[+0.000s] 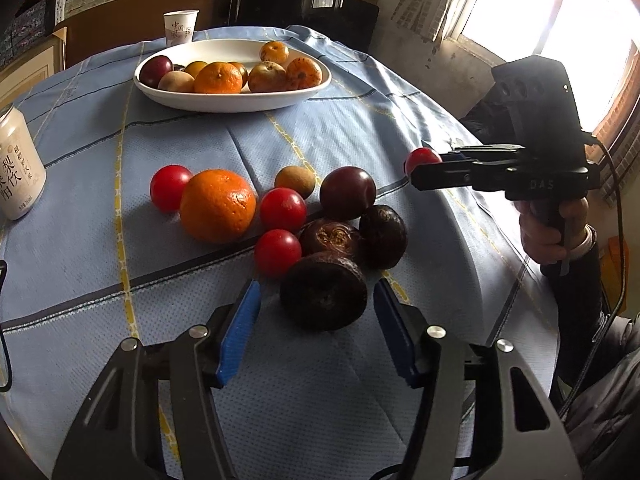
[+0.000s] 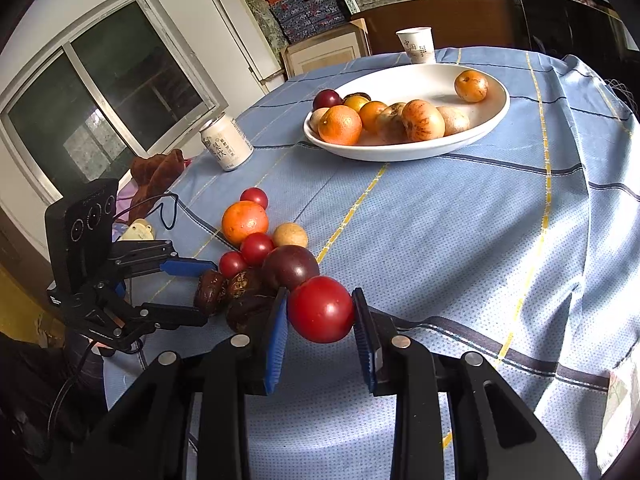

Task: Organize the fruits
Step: 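Grasp the dark brown mangosteen with the left gripper while the right gripper holds the red fruit, then place the mangosteen and red fruit on the white plate, opening both grippers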

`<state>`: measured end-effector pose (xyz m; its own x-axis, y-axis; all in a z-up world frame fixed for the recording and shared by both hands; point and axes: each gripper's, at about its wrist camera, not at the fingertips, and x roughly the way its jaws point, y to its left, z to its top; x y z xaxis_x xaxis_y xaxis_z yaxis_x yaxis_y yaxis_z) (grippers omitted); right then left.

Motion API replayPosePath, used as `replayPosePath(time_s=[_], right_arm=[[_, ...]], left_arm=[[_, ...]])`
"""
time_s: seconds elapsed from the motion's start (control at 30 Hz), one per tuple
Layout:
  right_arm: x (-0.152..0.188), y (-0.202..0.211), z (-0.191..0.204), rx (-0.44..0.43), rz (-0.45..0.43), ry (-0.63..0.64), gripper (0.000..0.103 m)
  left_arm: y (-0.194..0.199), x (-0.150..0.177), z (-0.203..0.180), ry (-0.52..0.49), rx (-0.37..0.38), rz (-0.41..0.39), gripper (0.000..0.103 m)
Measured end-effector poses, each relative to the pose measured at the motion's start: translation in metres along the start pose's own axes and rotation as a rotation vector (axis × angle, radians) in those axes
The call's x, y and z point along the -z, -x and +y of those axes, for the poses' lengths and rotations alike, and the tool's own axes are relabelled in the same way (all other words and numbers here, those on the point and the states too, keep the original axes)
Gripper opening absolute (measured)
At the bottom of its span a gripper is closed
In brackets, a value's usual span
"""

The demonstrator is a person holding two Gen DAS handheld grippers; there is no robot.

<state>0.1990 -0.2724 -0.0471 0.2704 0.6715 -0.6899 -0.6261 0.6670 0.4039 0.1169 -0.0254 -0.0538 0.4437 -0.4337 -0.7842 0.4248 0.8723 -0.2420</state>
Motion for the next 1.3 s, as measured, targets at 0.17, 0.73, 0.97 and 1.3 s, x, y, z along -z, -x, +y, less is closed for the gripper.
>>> replayPosePath(time_s=[0.17, 0.73, 0.97, 1.3], right_arm=[[0.0, 0.0, 0.0, 0.001, 0.002, 0.002, 0.031], [0.0, 0.001, -0.003, 0.004, -0.006, -0.011, 0.031], [-0.002, 0.008, -0.006, -0.001, -0.067, -0.019, 0.031], [-0.04, 0.013, -0.018, -0.007, -0.294, -0.208, 0.031]], left_arm=[[-0.003, 0.0, 0.001, 0.004, 0.009, 0.017, 0.05], [-0.002, 0.001, -0.001, -0.004, 0.003, 0.014, 0.044], [0.008, 0.002, -0.006, -0.025, -0.027, -0.03, 0.044], [0.041, -0.022, 0.014, 0.052, 0.017, -0.113, 0.044]])
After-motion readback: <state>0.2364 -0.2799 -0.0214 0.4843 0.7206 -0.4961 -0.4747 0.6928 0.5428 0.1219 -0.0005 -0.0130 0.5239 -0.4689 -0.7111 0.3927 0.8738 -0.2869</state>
